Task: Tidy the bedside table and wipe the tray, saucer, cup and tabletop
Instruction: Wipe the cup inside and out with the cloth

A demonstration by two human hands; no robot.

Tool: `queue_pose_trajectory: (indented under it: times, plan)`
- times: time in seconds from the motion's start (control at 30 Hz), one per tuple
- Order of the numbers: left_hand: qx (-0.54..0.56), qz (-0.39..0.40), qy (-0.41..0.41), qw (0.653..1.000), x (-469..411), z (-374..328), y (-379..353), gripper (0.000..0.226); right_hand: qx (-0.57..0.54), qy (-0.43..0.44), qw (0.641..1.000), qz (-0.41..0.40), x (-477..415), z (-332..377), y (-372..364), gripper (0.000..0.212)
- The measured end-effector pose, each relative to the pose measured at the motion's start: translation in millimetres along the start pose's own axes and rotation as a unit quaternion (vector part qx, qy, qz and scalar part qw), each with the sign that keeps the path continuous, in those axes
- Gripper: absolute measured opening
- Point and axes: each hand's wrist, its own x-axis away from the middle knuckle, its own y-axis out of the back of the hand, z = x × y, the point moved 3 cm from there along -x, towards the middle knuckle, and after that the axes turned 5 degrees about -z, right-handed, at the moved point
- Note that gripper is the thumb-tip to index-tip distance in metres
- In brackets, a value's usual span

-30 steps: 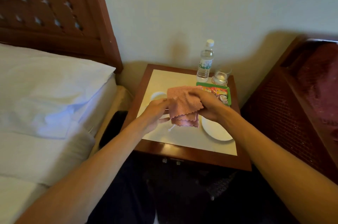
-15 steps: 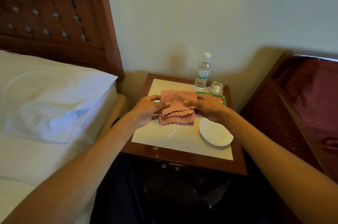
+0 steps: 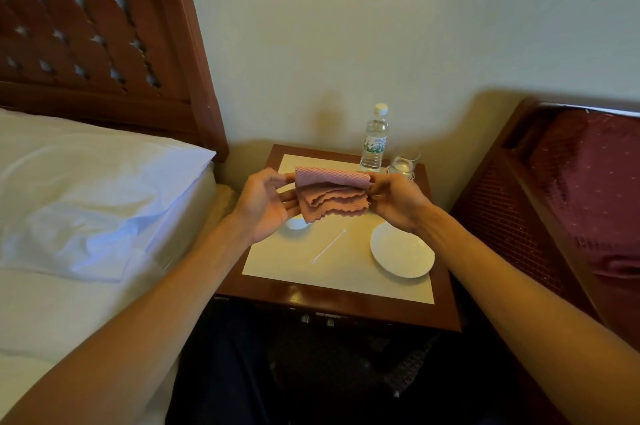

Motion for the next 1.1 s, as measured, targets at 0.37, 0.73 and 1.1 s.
queue_pose_trajectory:
  times: [0.37,0.73,1.1]
  plan:
    - [-0.158,0.001,-0.071,0.985,-4,-2,-2,0.041,0.101,0.012,0.994,-0.043,-15,-10,4,0.04]
    - [-0.362,0.034,-0.071,0.929,-28,5,-3,0.043,0.441,0.02,0.896,0.041,-32,-5,6,0.048]
    - [-0.553,-0.133,-0.106,0.816,-61,14,67,0.08,0.409,-0.019,0.912,-0.018,-65,-15,29,0.02]
